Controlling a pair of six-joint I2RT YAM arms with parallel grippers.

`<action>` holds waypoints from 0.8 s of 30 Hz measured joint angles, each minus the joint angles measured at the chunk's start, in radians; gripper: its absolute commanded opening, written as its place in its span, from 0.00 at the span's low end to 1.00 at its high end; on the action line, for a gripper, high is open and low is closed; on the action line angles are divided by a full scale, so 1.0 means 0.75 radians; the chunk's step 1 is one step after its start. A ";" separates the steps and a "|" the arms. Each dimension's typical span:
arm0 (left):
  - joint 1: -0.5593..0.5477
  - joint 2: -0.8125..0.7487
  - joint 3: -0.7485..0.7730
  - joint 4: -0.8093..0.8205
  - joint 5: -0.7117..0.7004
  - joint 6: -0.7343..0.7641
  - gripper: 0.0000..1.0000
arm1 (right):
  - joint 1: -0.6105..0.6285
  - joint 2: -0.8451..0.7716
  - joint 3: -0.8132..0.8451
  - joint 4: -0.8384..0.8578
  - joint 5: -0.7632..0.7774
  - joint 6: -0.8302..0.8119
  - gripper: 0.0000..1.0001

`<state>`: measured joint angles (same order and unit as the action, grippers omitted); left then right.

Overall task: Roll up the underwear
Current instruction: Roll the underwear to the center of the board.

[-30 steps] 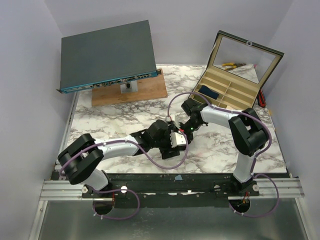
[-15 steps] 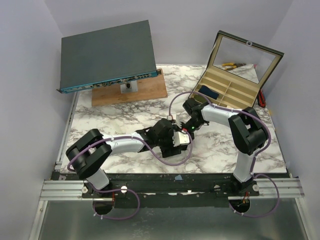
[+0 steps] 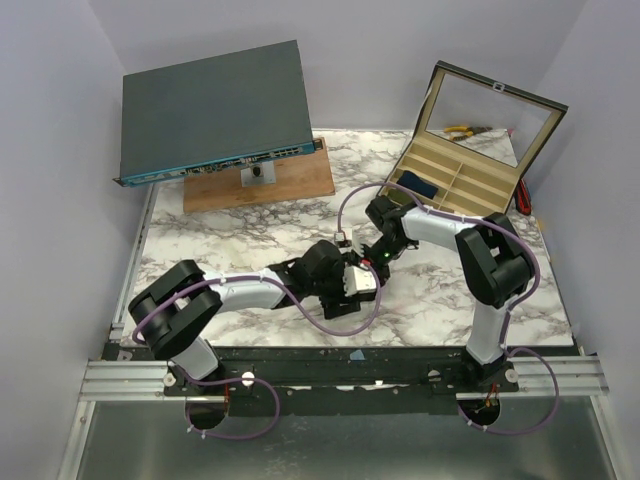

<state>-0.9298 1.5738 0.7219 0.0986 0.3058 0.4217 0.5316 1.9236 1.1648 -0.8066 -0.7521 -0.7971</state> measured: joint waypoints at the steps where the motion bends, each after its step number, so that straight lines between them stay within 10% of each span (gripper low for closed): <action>1: 0.000 0.000 -0.001 0.015 0.006 -0.005 0.91 | -0.004 0.000 0.001 -0.006 0.000 -0.005 0.01; 24: -0.026 0.108 0.063 0.043 0.017 -0.026 0.72 | -0.064 -0.002 -0.005 -0.133 0.010 -0.045 0.01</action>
<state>-0.9497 1.6550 0.7692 0.1310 0.3187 0.4019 0.4839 1.9224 1.1614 -0.9062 -0.7448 -0.8310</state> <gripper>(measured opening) 0.783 0.230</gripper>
